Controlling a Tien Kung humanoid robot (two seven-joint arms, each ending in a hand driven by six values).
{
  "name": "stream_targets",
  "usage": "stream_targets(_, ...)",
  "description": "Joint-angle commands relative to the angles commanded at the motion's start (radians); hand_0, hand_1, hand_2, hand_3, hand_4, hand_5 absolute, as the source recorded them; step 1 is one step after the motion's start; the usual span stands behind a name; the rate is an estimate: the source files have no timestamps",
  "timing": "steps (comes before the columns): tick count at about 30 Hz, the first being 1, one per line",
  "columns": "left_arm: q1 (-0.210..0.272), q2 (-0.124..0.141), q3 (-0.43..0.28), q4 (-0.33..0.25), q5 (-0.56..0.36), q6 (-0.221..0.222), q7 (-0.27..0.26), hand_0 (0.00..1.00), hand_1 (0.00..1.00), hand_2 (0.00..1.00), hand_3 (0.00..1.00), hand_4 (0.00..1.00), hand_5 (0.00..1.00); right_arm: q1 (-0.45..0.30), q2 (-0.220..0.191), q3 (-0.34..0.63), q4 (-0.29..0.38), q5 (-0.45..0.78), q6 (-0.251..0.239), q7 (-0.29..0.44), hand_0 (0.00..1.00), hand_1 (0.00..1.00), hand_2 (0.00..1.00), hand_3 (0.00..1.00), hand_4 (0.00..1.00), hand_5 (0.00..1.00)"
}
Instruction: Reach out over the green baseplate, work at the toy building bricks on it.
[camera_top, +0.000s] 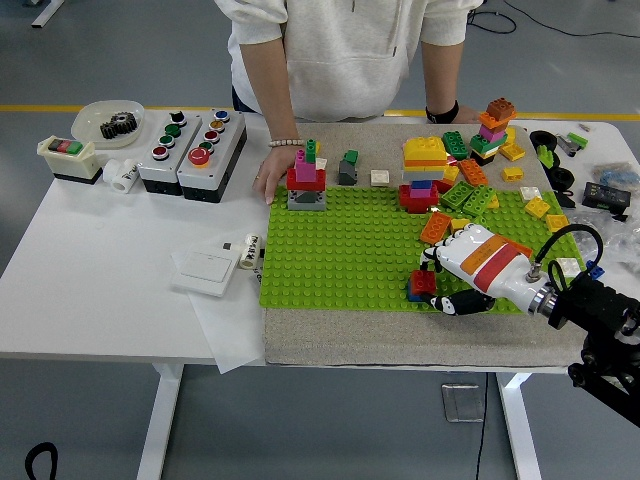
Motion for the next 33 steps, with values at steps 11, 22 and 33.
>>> stream_targets(11, 0.003, 0.000, -0.001, 0.000, 0.001, -0.001, 0.000, 0.657, 0.643, 0.677, 0.608, 0.661, 0.658, -0.001, 0.003, -0.001, -0.005, -0.008, 0.009, -0.005, 0.247, 0.404, 0.499, 0.498, 0.730, 0.430)
stream_targets(22, 0.007, -0.001, -0.005, 0.000, 0.009, -0.004, 0.001, 0.658, 0.648, 0.677, 0.608, 0.660, 0.658, -0.003, 0.005, -0.003, -0.007, -0.006, 0.018, -0.008, 0.324, 0.508, 0.662, 0.634, 0.778, 0.430)
stream_targets(33, 0.007, -0.001, -0.006, 0.000, 0.013, -0.005, 0.001, 0.658, 0.647, 0.677, 0.609, 0.661, 0.657, -0.003, 0.006, 0.003, -0.008, 0.002, 0.004, -0.008, 0.368, 0.585, 0.740, 0.819, 0.831, 0.428)
